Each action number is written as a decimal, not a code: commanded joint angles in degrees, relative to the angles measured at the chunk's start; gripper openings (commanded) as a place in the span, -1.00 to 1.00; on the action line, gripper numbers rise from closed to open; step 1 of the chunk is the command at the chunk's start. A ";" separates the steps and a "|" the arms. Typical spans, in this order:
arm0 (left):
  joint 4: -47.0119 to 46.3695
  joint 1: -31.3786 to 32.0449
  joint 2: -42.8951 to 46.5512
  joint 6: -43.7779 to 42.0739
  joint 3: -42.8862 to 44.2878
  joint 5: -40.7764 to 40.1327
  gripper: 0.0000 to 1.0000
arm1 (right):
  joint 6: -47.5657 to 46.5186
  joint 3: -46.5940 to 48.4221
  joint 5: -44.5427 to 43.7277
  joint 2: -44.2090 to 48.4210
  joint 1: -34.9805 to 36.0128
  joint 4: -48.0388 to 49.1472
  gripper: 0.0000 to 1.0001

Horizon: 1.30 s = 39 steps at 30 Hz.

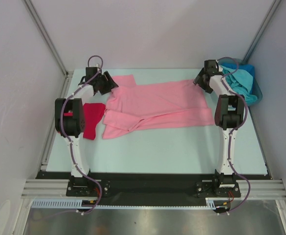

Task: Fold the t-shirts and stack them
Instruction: Fold the tshirt

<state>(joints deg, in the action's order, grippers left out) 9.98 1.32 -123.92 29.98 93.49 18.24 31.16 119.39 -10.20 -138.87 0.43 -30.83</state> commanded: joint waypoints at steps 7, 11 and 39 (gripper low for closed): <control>-0.58 -0.62 2.54 -0.88 -0.42 -2.15 0.22 | -1.80 -0.57 2.29 -2.46 -1.66 2.35 0.55; 1.00 -0.71 1.23 -1.41 0.72 -3.38 0.21 | -0.32 4.67 3.68 -5.61 -2.09 0.43 0.54; 5.49 0.70 -2.91 -2.82 6.17 -4.53 0.03 | 2.68 8.84 11.86 -7.91 -3.33 -1.61 0.33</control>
<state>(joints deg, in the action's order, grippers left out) 15.64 1.58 -126.74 28.40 96.97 14.11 32.40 129.80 1.63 -146.26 -0.56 -31.48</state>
